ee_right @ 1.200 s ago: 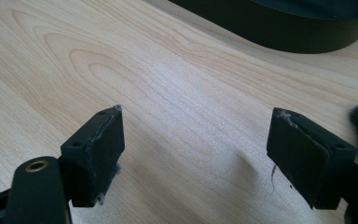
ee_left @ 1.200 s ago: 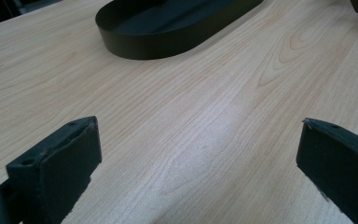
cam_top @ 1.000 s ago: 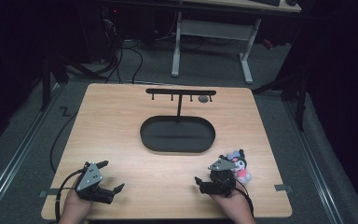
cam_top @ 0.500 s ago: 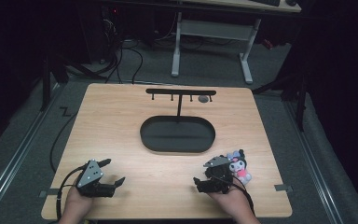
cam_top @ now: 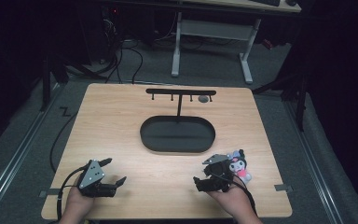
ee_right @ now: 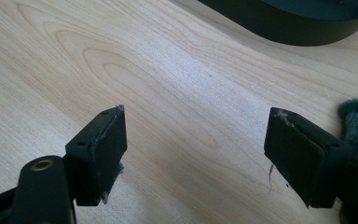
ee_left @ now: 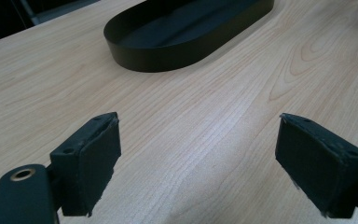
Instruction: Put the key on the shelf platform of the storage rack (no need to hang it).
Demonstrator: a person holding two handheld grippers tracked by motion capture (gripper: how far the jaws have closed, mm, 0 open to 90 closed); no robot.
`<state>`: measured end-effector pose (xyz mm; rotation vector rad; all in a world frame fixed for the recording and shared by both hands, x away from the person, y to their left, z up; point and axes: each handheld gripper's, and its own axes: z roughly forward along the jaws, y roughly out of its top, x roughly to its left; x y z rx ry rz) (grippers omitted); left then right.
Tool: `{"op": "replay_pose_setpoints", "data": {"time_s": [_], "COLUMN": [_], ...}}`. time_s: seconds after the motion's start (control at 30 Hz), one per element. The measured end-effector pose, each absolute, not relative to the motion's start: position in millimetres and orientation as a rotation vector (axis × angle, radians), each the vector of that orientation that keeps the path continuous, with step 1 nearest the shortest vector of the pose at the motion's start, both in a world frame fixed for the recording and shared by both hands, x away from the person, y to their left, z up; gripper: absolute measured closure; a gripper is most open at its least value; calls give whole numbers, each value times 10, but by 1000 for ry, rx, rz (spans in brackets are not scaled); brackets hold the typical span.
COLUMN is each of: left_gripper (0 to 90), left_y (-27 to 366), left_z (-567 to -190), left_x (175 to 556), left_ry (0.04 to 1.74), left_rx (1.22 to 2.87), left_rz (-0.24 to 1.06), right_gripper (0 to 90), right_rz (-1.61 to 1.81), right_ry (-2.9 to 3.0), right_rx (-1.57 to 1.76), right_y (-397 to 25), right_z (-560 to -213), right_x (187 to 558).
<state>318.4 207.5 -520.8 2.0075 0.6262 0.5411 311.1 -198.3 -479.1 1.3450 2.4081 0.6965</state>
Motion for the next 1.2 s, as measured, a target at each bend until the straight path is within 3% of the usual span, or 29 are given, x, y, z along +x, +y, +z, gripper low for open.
{"op": "replay_pose_setpoints", "data": {"time_s": [0.2,0.6,1.2], "left_gripper": [147,149,149], "left_y": [2106,2107,2088], "left_z": [-5207,-5205,-5226], "left_x": [3193,3200,3187], "left_ry": [649,642,620], "left_rx": [1987,1996,2019], "left_rz": [481,491,524], "right_gripper": [221,256,230], "right_rz": [657,514,389], "right_ry": [2442,2539,2609], "right_rx": [1360,1367,1345], "right_y": [-1998,-1947,-2006], "right_z": [-4810,-4872,-4800], "right_x": [3163,3247,3248]}}
